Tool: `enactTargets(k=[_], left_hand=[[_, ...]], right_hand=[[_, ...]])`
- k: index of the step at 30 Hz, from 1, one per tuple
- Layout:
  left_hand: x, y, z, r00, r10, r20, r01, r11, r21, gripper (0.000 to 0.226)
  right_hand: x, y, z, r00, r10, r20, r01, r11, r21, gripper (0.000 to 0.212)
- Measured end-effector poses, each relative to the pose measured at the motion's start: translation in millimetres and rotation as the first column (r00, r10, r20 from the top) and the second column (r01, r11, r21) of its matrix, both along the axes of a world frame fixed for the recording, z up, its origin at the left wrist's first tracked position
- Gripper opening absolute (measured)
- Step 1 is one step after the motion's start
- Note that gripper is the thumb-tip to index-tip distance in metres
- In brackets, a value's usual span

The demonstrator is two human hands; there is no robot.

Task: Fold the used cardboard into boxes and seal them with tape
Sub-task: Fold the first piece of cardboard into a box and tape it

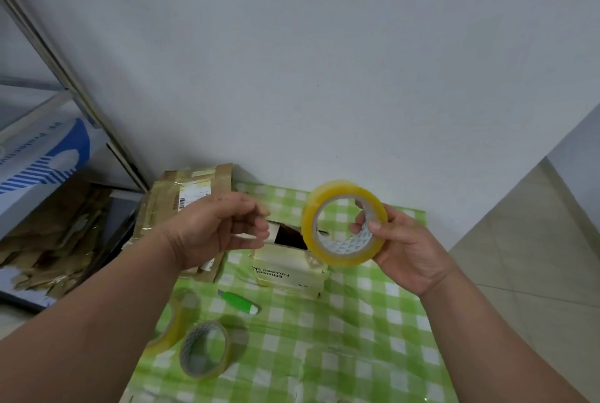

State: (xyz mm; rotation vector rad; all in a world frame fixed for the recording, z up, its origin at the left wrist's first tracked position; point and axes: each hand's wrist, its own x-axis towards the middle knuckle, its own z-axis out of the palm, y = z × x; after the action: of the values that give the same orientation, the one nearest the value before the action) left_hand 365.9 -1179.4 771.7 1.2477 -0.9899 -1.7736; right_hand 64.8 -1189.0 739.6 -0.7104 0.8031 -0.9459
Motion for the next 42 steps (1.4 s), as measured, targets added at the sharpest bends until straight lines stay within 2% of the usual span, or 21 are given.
enactTargets(k=[3,7,11,13,16,19,24,27,29,33,35,37,39,42], left_hand=[[0,-6,-4,0.984,0.102,0.145,-0.107,0.994,0.025,0.036],[9,-16,-11,0.954,0.047,0.297,-0.046,0.999,-0.009,0.001],[17,-33,-20,0.942,0.039,0.334,-0.041,0.999,-0.004,0.034],[16,-41,-25,0.932,0.041,0.360,-0.045,0.999,0.002,0.042],[17,-54,-34,0.921,0.067,0.385,-0.081,0.997,0.018,0.040],[20,-65,-45,0.918,0.062,0.393,-0.090,0.995,0.053,0.036],[18,-70,-60,0.903,-0.018,0.430,-0.033,0.993,0.111,0.029],[27,-72,-69,0.902,-0.027,0.432,-0.040,0.988,0.147,0.030],[33,-77,-68,0.901,-0.037,0.433,-0.028,0.989,0.144,0.030],[34,-84,-55,0.932,-0.158,0.326,0.089,0.972,0.216,0.041],[31,-82,-50,0.927,-0.291,0.238,0.204,0.921,0.332,0.052],[25,-77,-55,0.908,-0.377,0.182,0.287,0.877,0.386,0.058],[19,-73,-66,0.922,-0.351,0.162,0.269,0.885,0.381,0.059],[23,-70,-82,0.970,-0.213,0.113,0.153,0.905,0.398,0.052]], right_hand=[[8,-5,1,0.993,0.067,-0.100,-0.073,0.995,-0.062,0.071],[17,-13,3,0.970,0.136,-0.200,-0.156,0.984,-0.084,0.072],[25,-26,9,0.956,0.095,-0.277,-0.138,0.980,-0.142,0.055],[30,-33,12,0.954,0.086,-0.288,-0.139,0.976,-0.168,0.051],[37,-46,13,0.946,0.015,-0.323,-0.077,0.980,-0.182,0.033],[35,-57,8,0.912,-0.064,-0.404,-0.008,0.985,-0.174,0.028],[36,-62,-5,0.773,-0.039,-0.634,-0.114,0.973,-0.199,0.023],[32,-62,-4,0.654,-0.064,-0.754,-0.185,0.952,-0.242,0.038],[27,-62,-4,0.607,-0.086,-0.790,-0.190,0.949,-0.250,0.041],[25,-63,-8,0.579,-0.082,-0.811,-0.172,0.960,-0.220,0.040],[25,-64,-8,0.564,-0.089,-0.821,-0.156,0.965,-0.212,0.043],[23,-65,-8,0.557,-0.088,-0.826,-0.134,0.972,-0.194,0.044],[21,-65,-9,0.560,-0.081,-0.825,-0.109,0.979,-0.170,0.043],[20,-64,-11,0.573,-0.064,-0.817,-0.095,0.985,-0.144,0.041]])
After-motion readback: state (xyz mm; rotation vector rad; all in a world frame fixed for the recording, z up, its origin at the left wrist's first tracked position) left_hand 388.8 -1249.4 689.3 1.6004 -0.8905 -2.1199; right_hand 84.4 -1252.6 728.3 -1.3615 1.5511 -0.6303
